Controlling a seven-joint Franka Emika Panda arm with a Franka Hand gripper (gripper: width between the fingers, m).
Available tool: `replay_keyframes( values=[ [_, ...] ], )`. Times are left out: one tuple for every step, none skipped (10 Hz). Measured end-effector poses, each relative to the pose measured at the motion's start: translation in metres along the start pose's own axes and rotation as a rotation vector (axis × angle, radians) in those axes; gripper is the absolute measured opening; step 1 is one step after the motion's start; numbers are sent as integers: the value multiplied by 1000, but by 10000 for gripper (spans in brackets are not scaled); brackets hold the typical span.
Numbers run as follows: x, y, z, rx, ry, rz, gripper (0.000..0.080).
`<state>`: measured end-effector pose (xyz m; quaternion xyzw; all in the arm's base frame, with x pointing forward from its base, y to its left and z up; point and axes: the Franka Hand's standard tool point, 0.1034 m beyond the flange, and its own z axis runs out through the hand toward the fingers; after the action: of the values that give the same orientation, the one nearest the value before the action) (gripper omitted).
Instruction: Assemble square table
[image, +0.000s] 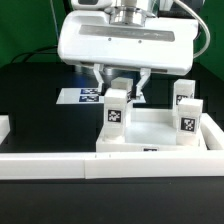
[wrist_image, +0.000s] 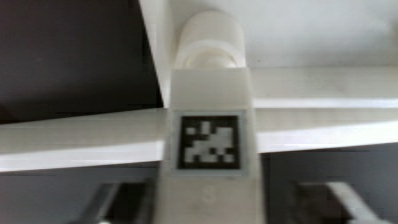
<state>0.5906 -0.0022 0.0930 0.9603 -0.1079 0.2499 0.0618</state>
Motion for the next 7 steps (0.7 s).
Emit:
replay_keyframes(
  values=[
    [0, 0, 0, 0, 0, 0, 506],
    [0, 0, 0, 0, 0, 0, 506],
    [0, 0, 0, 0, 0, 0, 618],
    [0, 0, 0, 0, 0, -1, 640],
    [0, 0, 0, 0, 0, -1, 640],
    [0, 0, 0, 0, 0, -1, 648],
    [0, 0, 0, 0, 0, -1, 648]
  ],
)
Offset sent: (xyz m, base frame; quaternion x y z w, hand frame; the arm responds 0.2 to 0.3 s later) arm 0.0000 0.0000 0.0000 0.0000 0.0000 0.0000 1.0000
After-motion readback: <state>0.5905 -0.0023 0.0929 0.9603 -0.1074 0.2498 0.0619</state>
